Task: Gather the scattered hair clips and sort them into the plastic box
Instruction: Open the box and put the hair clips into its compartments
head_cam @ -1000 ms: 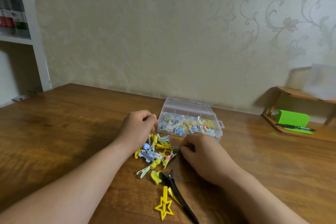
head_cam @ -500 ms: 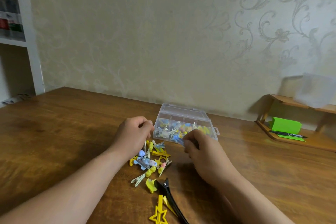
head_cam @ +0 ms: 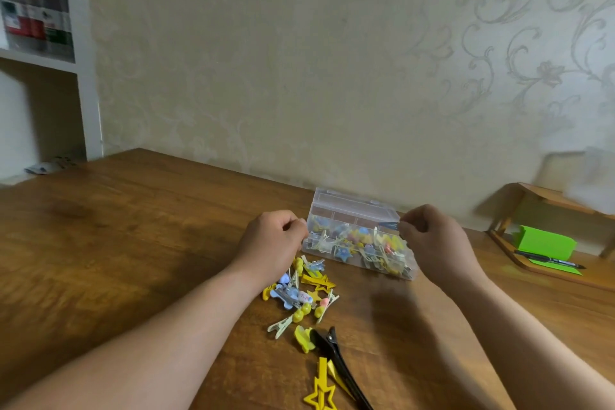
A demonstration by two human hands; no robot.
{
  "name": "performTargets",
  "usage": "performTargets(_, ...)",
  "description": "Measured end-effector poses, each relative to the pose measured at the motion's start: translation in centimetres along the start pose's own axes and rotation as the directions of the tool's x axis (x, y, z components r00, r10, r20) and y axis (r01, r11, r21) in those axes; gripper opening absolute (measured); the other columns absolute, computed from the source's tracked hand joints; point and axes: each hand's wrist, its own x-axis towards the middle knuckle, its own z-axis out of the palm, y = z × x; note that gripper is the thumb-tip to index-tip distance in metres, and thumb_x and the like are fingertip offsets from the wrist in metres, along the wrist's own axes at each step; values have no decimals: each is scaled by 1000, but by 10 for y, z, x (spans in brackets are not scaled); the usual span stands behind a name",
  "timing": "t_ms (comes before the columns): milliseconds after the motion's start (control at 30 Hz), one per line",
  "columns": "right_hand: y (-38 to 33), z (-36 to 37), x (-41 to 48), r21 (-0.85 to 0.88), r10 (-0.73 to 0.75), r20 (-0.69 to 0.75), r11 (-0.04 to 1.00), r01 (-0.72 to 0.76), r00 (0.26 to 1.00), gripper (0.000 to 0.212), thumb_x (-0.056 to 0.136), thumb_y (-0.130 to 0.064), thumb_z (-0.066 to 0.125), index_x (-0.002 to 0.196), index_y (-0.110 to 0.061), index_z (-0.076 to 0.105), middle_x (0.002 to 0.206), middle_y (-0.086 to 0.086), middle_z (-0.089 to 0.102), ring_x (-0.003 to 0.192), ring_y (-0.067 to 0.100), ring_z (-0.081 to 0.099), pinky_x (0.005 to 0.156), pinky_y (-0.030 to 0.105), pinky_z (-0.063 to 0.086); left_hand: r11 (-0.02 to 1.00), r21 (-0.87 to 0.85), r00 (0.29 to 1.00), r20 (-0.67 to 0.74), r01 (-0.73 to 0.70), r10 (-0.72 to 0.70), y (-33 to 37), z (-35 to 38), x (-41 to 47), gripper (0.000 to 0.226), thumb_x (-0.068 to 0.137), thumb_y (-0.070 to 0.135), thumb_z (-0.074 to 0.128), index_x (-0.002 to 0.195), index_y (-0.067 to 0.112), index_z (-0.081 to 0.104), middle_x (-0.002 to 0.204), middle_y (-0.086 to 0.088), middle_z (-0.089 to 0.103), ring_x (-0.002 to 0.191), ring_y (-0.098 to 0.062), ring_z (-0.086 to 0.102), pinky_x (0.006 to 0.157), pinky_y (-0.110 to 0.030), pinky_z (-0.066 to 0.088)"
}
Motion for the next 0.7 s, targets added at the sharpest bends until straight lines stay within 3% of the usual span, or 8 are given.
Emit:
performTargets(167, -21, 15, 19, -74, -47, 146, 996, 58, 988, 8, 101, -19, 67, 100, -24, 73, 92, -8, 74, 84, 15, 68, 71, 30, 54, 1000, -13, 1000, 3, 0, 0, -3, 0, 1, 35, 105, 32, 56, 88, 9, 76, 83, -14, 74, 70, -20, 61, 65, -33, 45)
performTargets(300, -48, 31, 30, -126, -142, 280, 975, 183, 949, 9, 102, -18, 65, 103, -24, 73, 91, -8, 73, 74, 14, 67, 63, 28, 53, 1000, -3, 1000, -7, -3, 3, -5, 0, 3, 36, 105, 33, 56, 90, 6, 75, 85, -16, 73, 66, -18, 56, 63, -32, 42)
performTargets(400, -65, 46, 35, -187, -185, 345, 947, 260, 920, 6, 101, -20, 67, 104, -23, 71, 96, -5, 72, 84, 17, 68, 77, 36, 59, 1000, -14, 1000, -17, -1, 1, -5, 0, 4, 38, 106, 35, 55, 91, 5, 74, 85, -18, 72, 66, -18, 55, 62, -33, 41)
performTargets(500, -78, 57, 38, -232, -208, 387, 921, 313, 898, 6, 100, -20, 66, 104, -20, 71, 99, -4, 72, 87, 16, 68, 81, 38, 60, 1000, -23, 999, -47, -3, 2, -5, 0, 4, 38, 105, 33, 57, 84, 6, 73, 75, -17, 67, 60, -16, 50, 59, -31, 38)
performTargets(600, -85, 65, 38, -270, -200, 425, 903, 335, 883, 8, 101, -21, 65, 105, -22, 71, 98, -4, 71, 80, 12, 67, 70, 30, 56, 1000, -21, 998, -62, 6, -7, -4, -1, 4, 39, 106, 32, 58, 79, 6, 70, 60, -4, 55, 58, -15, 47, 57, -31, 35)
performTargets(700, -86, 73, 37, -294, -181, 469, 891, 346, 865, 12, 102, -21, 64, 110, -22, 73, 101, -4, 70, 82, 13, 64, 64, 23, 50, 1000, -16, 999, -49, 16, -17, -4, -1, 3, 40, 106, 33, 56, 80, 6, 69, 59, 1, 53, 58, -15, 47, 57, -31, 35)
